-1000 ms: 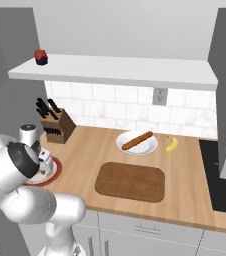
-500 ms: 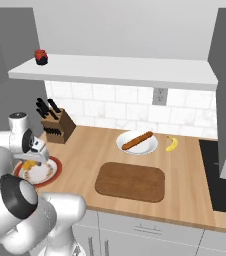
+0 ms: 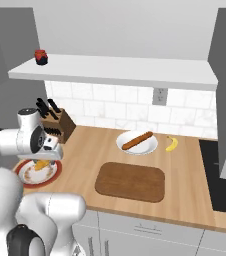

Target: From the different types of pastries on the counter, select a croissant and place it on the cutting board. Then retrieve a jar of jam from the cabinet and place it alongside the croissant on the cutting board.

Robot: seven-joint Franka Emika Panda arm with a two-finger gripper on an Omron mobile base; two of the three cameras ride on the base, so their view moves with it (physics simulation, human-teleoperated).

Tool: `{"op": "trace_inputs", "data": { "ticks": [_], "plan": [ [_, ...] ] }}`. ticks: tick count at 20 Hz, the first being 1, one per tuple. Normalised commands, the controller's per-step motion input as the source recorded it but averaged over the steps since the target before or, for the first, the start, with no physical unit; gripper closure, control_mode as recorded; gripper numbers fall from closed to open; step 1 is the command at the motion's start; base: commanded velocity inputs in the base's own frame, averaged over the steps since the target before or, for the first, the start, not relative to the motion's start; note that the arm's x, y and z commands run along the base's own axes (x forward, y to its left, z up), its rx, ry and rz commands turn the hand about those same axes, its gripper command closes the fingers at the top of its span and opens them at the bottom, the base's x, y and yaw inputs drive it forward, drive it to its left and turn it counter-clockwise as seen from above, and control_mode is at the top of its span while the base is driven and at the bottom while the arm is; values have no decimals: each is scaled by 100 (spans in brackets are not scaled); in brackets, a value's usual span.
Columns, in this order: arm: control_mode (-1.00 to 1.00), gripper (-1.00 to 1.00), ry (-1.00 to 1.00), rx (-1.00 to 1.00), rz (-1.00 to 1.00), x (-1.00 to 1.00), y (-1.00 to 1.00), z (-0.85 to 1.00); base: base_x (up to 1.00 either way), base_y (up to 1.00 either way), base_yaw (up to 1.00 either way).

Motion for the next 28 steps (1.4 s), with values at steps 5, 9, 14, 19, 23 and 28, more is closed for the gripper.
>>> {"op": "trace_inputs", "data": {
  "ticks": [5,9,14,19,23,28],
  "plan": [
    [-100,100,-2,0,0,0,-84,36,0,0,0],
    [-100,100,-1,0,0,0,-81,22,0,0,0],
    [-100,100,0,0,0,0,-78,8,0,0,0],
    [-100,100,0,0,0,0,-83,0,0,0,0],
    [-100,100,0,1,0,0,-83,0,0,0,0],
    [-100,100,0,1,1,19,-62,0,0,0,0]
  ]
}}
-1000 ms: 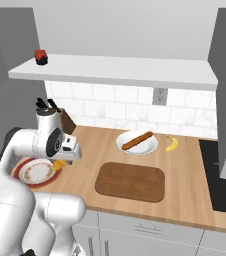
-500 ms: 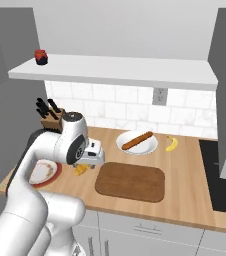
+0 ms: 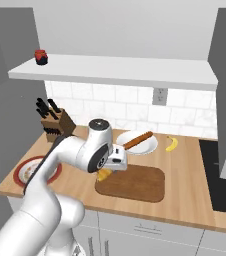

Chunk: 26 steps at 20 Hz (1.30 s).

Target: From the different types of pastries on the counter, select a croissant and place it on the cutting board. Then retrieve a jar of jam from the cabinet and place it alongside the croissant on the cutting board.

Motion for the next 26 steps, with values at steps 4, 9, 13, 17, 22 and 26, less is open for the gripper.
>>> {"op": "trace_inputs", "data": {
  "ticks": [4,9,13,17,22,26],
  "plan": [
    [-100,100,1,1,1,37,-63,0,0,0,0],
    [-100,100,7,0,2,32,-53,-14,0,0,0],
    [-100,100,11,-3,3,32,0,-42,0,0,0],
    [-100,100,5,-1,2,41,-4,-37,0,0,0],
    [-100,100,-9,0,0,10,-23,-32,0,0,0],
    [-100,100,-15,0,0,0,-25,-44,0,0,0]
  ]
}}
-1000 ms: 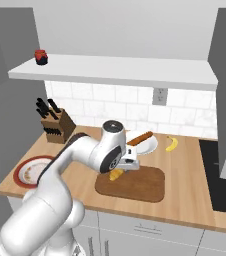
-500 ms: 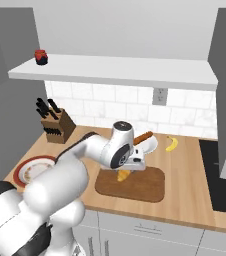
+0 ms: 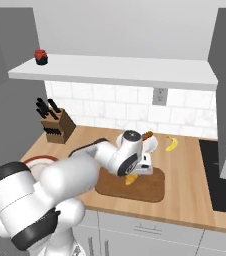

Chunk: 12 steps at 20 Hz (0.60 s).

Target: From the different types of pastries on the counter, select a croissant and place it on the cutting board. Then retrieve a jar of jam from the cabinet and place it alongside the croissant on the cutting board.

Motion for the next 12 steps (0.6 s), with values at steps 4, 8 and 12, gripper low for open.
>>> {"op": "trace_inputs", "data": {
  "ticks": [4,8,12],
  "plan": [
    [-100,100,-12,0,0,0,-14,-52,0,0,0],
    [-100,100,-5,0,0,11,-1,-50,0,0,0],
    [-100,-100,0,-3,0,48,2,-40,0,0,0]
  ]
}}
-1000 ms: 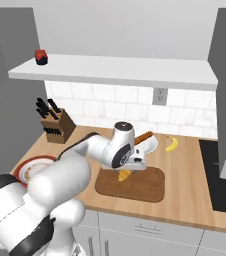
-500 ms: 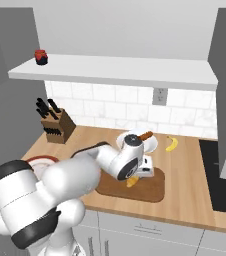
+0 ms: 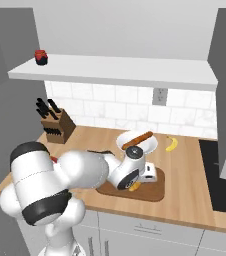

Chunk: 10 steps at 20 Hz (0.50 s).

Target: From the different types of pastries on the counter, select a croissant and place it on the cutting board. Then retrieve a jar of jam from the cabinet and place it alongside the croissant on the cutting board.

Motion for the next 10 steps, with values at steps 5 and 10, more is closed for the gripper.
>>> {"op": "trace_inputs", "data": {
  "ticks": [5,10],
  "plan": [
    [-100,-100,0,0,0,35,-1,-16,0,0,0],
    [-100,-100,-10,0,0,0,0,28,0,0,0]
  ]
}}
